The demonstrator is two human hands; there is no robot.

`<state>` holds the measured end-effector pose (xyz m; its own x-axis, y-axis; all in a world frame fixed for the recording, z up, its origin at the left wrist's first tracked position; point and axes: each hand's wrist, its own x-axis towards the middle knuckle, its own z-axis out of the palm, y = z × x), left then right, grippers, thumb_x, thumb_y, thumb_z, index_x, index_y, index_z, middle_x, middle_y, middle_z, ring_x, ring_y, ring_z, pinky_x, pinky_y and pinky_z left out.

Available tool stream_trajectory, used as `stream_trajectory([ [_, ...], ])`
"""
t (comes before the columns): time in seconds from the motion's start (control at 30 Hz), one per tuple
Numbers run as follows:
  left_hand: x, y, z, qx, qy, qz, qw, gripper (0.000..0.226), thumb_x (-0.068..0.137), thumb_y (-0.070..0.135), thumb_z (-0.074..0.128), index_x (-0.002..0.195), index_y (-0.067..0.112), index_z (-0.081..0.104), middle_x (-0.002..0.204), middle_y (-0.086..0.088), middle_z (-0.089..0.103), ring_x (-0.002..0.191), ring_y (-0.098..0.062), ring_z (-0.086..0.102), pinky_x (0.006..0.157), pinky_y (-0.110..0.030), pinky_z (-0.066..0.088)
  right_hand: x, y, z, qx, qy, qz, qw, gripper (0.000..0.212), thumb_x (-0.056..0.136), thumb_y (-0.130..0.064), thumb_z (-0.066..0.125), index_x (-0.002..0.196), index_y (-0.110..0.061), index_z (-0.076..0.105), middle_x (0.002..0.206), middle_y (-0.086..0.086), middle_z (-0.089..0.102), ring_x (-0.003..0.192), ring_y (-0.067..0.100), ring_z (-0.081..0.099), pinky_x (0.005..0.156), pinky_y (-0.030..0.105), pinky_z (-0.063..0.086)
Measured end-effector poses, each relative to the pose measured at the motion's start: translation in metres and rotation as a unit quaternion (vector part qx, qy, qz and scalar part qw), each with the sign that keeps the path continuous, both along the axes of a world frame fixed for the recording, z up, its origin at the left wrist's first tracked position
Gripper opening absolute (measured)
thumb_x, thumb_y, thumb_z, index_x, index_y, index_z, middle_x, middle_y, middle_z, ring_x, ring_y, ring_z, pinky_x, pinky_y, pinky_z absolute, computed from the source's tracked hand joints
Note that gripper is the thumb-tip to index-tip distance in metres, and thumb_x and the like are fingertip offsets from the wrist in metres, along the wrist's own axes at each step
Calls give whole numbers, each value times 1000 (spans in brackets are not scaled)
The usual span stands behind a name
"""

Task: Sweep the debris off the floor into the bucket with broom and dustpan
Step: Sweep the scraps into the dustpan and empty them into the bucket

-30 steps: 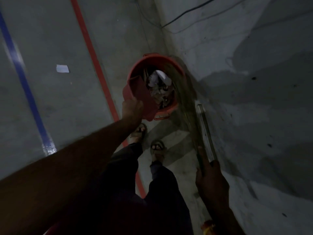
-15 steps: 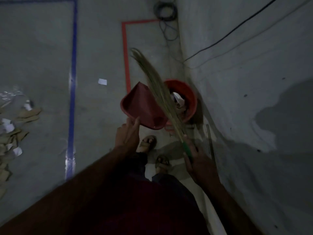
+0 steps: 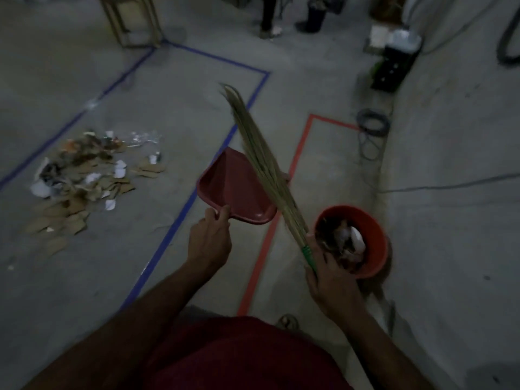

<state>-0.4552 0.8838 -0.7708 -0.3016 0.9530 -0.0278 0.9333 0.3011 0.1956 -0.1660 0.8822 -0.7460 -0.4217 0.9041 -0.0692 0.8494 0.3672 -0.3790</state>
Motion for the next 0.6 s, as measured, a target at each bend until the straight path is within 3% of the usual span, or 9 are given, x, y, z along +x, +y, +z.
stream_trajectory([
  [0.1, -62, -31, 2, -6, 2, 59, 998, 31, 98, 18, 52, 129, 19, 48, 107, -13, 54, 72, -32, 57, 59, -36, 34, -61, 10, 5, 1, -36, 54, 998, 73, 101, -37, 44, 159, -32, 0, 97, 3, 49, 58, 14, 46, 47, 37, 49],
  [0.23, -151, -81, 0, -16, -3, 140, 990, 36, 94, 16, 53, 129, 20, 48, 103, -12, 53, 72, -32, 58, 59, -37, 40, -161, 11, 2, -6, -66, 128, 990, 72, 101, -38, 44, 158, -34, 1, 92, -1, 48, 55, 12, 44, 47, 35, 48],
  [0.4, -256, -137, -7, -22, -3, 233, 972, 41, 93, 15, 58, 133, 16, 51, 103, -14, 55, 73, -33, 59, 59, -36, 43, -294, 5, 1, 0, -85, 212, 974, 70, 98, -35, 51, 158, -28, 15, 86, -5, 40, 50, 8, 36, 39, 22, 24],
  [0.6, -330, -172, -7, -12, -22, 336, 941, 34, 94, 14, 57, 128, 16, 53, 101, -13, 55, 73, -30, 58, 60, -37, 45, -395, 17, 7, -10, -84, 276, 957, 68, 97, -31, 54, 156, -24, 22, 80, -7, 38, 45, 3, 26, 40, 16, 12],
])
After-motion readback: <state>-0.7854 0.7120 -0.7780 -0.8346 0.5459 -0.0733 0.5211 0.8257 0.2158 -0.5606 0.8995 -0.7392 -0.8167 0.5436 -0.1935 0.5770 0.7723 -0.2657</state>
